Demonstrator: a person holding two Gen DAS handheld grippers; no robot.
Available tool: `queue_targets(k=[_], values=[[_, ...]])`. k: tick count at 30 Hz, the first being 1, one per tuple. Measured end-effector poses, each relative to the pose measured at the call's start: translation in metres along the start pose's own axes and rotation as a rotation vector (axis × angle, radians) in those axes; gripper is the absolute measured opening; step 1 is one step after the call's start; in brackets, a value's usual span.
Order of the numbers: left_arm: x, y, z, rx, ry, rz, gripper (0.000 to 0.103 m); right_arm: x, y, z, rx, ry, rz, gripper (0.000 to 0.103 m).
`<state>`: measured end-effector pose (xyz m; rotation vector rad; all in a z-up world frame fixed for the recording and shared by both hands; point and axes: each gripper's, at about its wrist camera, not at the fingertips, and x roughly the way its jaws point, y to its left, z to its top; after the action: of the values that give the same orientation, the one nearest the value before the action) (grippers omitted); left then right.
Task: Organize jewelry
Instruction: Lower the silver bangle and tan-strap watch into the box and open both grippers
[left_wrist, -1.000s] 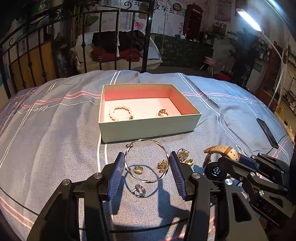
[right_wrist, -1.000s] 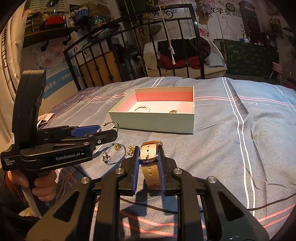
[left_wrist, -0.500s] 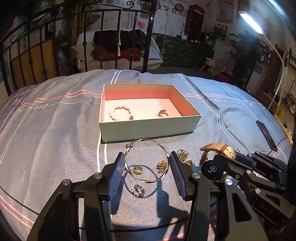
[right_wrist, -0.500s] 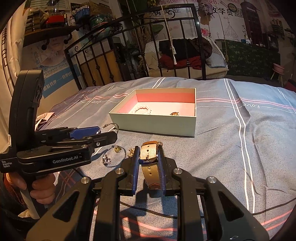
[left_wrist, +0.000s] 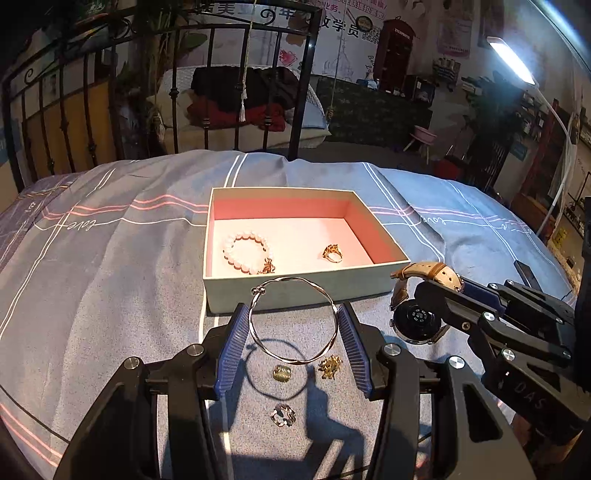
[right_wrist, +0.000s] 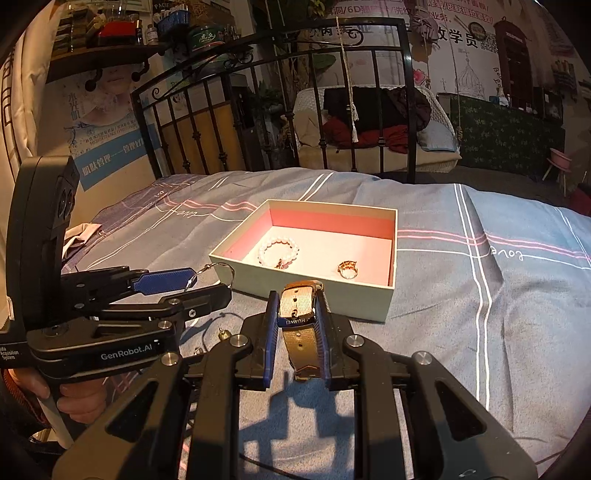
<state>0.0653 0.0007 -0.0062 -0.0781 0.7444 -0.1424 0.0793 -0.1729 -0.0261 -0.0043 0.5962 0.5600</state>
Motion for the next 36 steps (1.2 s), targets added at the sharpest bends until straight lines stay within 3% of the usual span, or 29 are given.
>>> queue_targets(k=[17, 36], values=[[0.028, 0.002, 0.067, -0.016, -0.087, 0.042, 0.049, 0.039, -0.013, 0.077, -0.054, -0.052, -0.037, 0.019], [0.087, 0.015, 0.072, -0.046, 0.019, 0.092, 0.049, 0.098, -0.041, 0.065, -0.005, 0.066, -0.071, 0.019]])
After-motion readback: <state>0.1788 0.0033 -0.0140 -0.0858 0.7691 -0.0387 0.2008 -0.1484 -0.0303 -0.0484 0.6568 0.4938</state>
